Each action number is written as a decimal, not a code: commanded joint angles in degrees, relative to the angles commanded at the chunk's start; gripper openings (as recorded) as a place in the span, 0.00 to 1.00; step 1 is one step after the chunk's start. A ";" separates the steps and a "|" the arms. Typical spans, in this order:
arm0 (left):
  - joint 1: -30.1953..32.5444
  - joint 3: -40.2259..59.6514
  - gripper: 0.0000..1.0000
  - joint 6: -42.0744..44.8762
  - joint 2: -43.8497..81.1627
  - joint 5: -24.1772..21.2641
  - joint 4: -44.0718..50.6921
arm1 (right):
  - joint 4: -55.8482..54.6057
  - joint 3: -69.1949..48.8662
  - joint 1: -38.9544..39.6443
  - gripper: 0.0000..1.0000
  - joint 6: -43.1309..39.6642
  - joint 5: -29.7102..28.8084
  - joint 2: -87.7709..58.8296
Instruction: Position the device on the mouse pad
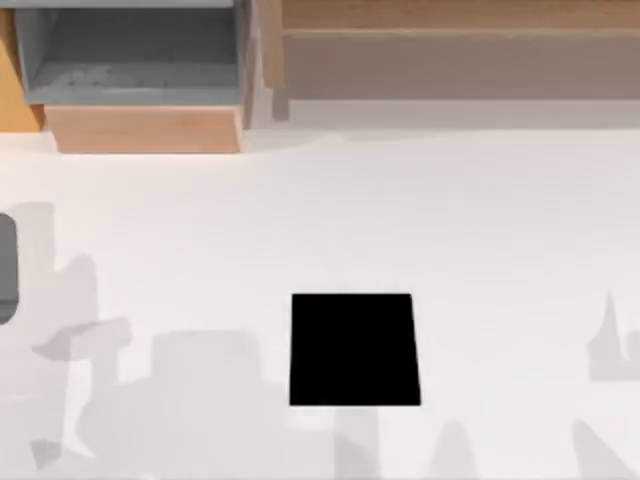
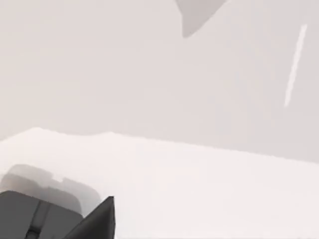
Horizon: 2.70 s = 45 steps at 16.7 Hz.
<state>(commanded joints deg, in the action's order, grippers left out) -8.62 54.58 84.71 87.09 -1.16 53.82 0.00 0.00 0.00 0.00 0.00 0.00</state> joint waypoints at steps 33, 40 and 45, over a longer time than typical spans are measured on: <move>-13.56 21.60 0.92 33.15 34.61 0.69 -9.41 | 0.00 0.00 0.00 1.00 0.00 0.00 0.00; -13.56 21.60 0.40 33.15 34.61 0.69 -9.41 | 0.00 0.00 0.00 1.00 0.00 0.00 0.00; -13.56 21.60 0.02 33.15 34.61 0.69 -9.41 | 0.00 0.00 0.00 1.00 0.00 0.00 0.00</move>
<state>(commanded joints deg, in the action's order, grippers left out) -22.18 76.18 117.86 121.70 -0.46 44.41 0.00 0.00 0.00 0.00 0.00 0.00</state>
